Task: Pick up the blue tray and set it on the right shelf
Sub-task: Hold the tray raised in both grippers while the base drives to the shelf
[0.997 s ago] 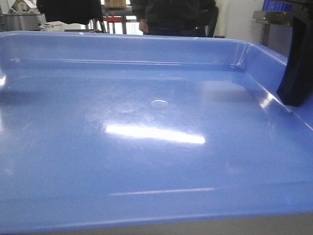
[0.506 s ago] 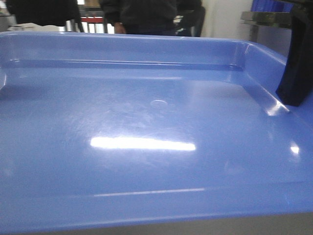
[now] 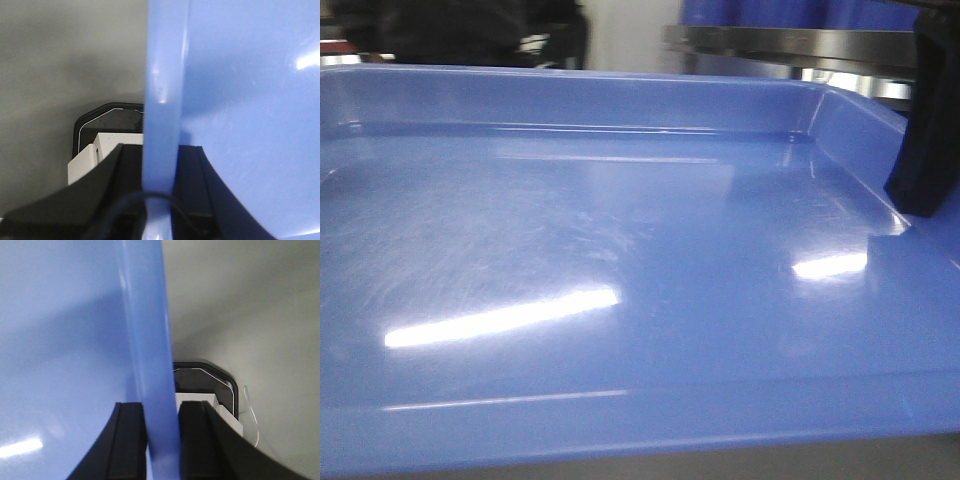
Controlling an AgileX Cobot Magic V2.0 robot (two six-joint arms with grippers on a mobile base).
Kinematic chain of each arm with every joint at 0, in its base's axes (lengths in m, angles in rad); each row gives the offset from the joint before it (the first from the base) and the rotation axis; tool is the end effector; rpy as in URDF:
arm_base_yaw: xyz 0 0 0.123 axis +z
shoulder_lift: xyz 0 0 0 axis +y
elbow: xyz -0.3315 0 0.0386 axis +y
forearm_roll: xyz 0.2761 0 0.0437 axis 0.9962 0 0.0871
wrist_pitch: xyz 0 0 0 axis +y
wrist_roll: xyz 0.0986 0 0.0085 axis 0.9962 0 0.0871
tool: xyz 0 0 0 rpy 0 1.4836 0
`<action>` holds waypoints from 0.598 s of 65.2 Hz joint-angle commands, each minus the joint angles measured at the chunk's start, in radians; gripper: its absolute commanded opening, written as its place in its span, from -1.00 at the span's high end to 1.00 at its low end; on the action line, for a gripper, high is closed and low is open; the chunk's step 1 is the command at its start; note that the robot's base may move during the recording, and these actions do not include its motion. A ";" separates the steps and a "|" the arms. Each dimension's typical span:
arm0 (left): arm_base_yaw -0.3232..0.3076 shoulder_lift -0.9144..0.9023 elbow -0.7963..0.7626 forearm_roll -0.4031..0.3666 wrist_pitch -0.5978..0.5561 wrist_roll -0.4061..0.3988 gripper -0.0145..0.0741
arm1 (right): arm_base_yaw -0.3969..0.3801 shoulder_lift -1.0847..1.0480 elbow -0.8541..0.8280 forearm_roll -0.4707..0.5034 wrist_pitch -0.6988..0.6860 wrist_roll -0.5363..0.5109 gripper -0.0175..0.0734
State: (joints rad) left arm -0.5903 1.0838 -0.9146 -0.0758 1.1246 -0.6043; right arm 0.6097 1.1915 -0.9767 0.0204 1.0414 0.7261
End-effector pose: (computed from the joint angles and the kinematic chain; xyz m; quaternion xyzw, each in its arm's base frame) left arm 0.1571 -0.1134 0.3383 -0.0168 0.9827 -0.1320 0.1291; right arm 0.1882 0.1336 0.3380 0.0603 0.9780 0.1312 0.1507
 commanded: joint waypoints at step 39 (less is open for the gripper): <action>-0.001 -0.016 -0.023 0.021 0.005 -0.008 0.67 | -0.003 -0.028 -0.024 -0.045 -0.012 0.016 0.15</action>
State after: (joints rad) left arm -0.5903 1.0838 -0.9146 -0.0758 1.1246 -0.6043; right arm 0.6097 1.1915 -0.9767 0.0204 1.0414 0.7261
